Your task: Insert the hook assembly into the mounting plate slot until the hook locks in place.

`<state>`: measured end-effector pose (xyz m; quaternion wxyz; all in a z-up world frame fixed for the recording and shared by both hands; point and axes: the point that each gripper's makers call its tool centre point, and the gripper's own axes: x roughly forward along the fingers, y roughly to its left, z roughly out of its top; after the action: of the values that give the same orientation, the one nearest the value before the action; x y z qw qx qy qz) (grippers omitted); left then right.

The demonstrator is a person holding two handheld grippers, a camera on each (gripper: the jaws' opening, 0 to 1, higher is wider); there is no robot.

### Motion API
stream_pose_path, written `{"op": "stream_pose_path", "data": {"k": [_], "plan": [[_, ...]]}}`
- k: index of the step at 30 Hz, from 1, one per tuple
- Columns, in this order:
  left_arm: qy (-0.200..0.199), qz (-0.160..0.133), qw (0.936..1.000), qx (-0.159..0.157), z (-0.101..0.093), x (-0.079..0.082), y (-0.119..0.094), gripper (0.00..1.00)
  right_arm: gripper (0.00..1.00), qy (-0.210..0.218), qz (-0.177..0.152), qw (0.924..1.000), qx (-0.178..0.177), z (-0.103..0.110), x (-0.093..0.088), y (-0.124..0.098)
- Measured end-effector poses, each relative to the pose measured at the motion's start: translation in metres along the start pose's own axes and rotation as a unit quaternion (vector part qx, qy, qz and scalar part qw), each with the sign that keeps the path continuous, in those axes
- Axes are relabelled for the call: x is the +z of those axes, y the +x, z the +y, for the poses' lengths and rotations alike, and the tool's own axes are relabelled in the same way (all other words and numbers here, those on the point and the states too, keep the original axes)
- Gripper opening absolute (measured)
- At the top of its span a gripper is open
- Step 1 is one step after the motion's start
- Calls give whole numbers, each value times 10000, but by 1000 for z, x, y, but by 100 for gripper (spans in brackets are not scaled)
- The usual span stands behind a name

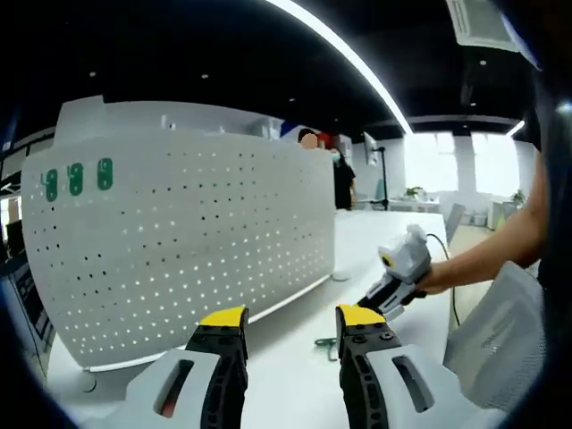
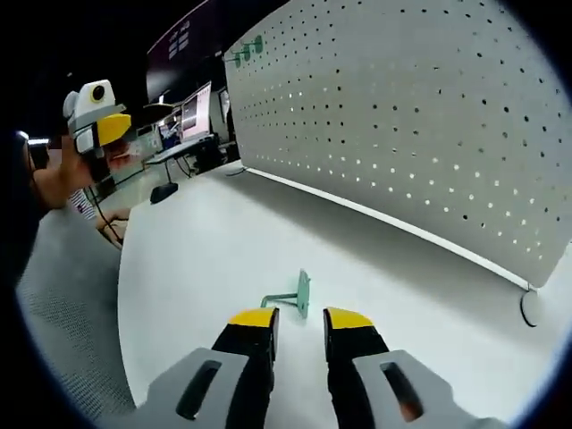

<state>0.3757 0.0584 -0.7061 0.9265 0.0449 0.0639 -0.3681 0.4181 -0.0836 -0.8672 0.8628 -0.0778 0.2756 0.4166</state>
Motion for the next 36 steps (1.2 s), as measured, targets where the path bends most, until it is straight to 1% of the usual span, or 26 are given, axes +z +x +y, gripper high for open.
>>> {"op": "stream_pose_path", "data": {"k": [9,12,15,19,22,25,29,34,36], "plan": [[-20,155,9993,-325,-15,-12,5,38,14,-190,230,9996,-25,-4,-6,10],[-38,166,9992,-374,-16,-13,5,38,13,-185,282,9994,20,-4,-9,14],[-60,174,9991,-386,-16,-13,5,37,11,-278,339,9990,66,-1,-11,18],[-52,227,9989,-418,-17,-16,5,37,10,-339,317,9989,97,0,-10,21],[-89,230,9987,-446,-18,-17,6,36,5,-453,336,9984,76,-1,-13,24],[-76,241,9986,-459,-19,-17,6,36,4,-463,286,9985,55,-2,-11,24],[-88,269,9985,-476,-19,-19,7,36,4,-502,218,9985,33,-2,-8,22],[-111,268,9983,-502,-20,-19,7,36,3,-591,134,9982,-17,-3,2,18],[-108,269,9982,-518,-20,-19,7,36,3,-600,142,9981,-28,-3,3,18]]}}
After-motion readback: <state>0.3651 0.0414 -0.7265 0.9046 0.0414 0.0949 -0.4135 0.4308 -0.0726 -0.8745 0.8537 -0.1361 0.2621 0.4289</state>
